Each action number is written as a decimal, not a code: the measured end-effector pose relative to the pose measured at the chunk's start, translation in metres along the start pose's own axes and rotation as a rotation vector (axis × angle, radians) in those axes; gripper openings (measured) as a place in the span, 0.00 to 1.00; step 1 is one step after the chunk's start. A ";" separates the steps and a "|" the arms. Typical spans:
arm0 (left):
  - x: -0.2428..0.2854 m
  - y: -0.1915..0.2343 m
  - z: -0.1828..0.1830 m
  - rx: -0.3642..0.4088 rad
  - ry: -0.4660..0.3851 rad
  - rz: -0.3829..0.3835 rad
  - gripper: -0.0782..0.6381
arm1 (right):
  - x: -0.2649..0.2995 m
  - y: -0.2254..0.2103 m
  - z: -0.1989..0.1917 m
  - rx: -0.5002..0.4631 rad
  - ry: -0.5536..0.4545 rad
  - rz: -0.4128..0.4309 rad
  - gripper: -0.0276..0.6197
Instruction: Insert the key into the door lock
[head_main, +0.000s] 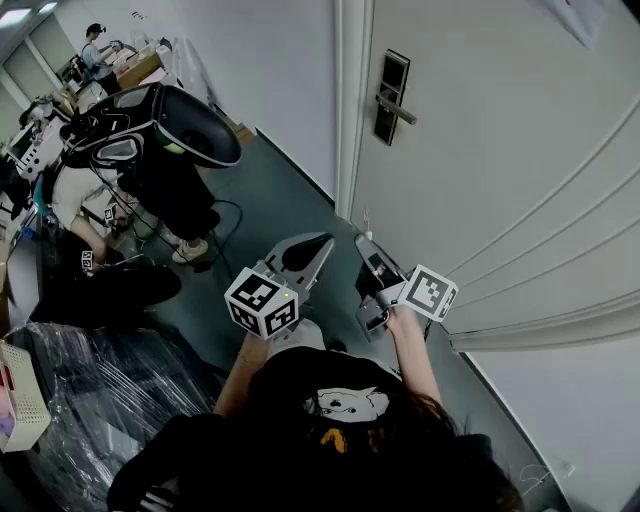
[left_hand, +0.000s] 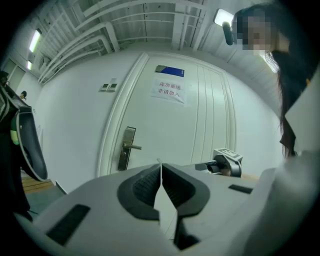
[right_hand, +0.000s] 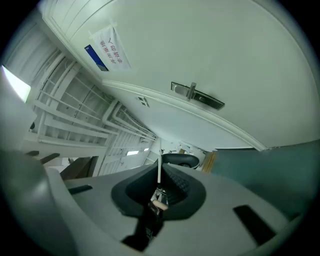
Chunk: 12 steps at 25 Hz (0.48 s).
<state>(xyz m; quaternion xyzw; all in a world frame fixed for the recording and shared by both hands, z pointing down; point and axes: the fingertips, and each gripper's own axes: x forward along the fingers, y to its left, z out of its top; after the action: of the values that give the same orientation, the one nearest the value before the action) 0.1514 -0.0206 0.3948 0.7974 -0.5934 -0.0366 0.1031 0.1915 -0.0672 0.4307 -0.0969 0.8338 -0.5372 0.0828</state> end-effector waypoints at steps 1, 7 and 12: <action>-0.001 0.001 -0.001 0.003 0.006 0.002 0.13 | 0.000 -0.001 -0.001 -0.004 0.000 -0.007 0.07; -0.006 0.007 -0.003 0.006 0.018 0.017 0.13 | 0.001 -0.003 -0.003 -0.014 0.003 -0.026 0.07; -0.016 0.021 -0.007 -0.007 0.025 0.031 0.13 | 0.015 -0.006 -0.010 -0.006 0.016 -0.031 0.07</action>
<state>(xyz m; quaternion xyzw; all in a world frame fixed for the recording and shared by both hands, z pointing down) 0.1286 -0.0105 0.4049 0.7881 -0.6044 -0.0268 0.1139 0.1748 -0.0648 0.4398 -0.1059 0.8343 -0.5368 0.0674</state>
